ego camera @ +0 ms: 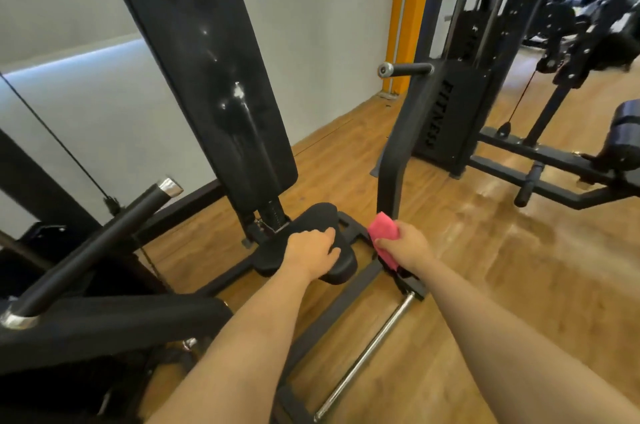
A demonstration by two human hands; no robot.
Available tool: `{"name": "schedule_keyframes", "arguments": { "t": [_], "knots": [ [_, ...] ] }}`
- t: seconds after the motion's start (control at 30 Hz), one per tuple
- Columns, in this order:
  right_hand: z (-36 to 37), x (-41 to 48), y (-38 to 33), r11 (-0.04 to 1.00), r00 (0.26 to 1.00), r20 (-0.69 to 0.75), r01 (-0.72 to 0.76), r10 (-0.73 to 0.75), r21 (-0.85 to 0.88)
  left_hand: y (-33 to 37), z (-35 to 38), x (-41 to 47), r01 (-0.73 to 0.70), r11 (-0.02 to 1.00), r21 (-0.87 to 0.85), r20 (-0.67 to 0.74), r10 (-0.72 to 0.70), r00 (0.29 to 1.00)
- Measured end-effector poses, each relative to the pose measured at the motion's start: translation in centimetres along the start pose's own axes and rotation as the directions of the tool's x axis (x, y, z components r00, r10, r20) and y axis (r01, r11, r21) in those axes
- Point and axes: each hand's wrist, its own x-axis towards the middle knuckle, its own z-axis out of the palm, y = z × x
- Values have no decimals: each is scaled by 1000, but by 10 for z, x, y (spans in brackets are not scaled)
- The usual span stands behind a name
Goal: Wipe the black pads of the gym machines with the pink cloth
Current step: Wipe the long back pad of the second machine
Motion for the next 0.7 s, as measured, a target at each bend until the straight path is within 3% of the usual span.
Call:
{"name": "schedule_keyframes", "arguments": {
  "t": [0.33, 0.7],
  "knots": [
    [1, 32, -9, 992, 984, 150, 111, -101, -66, -1, -4, 7, 130, 991, 33, 39, -132, 991],
    [1, 90, -61, 961, 958, 150, 261, -245, -97, -39, -28, 40, 225, 972, 71, -45, -223, 974]
  ]
}}
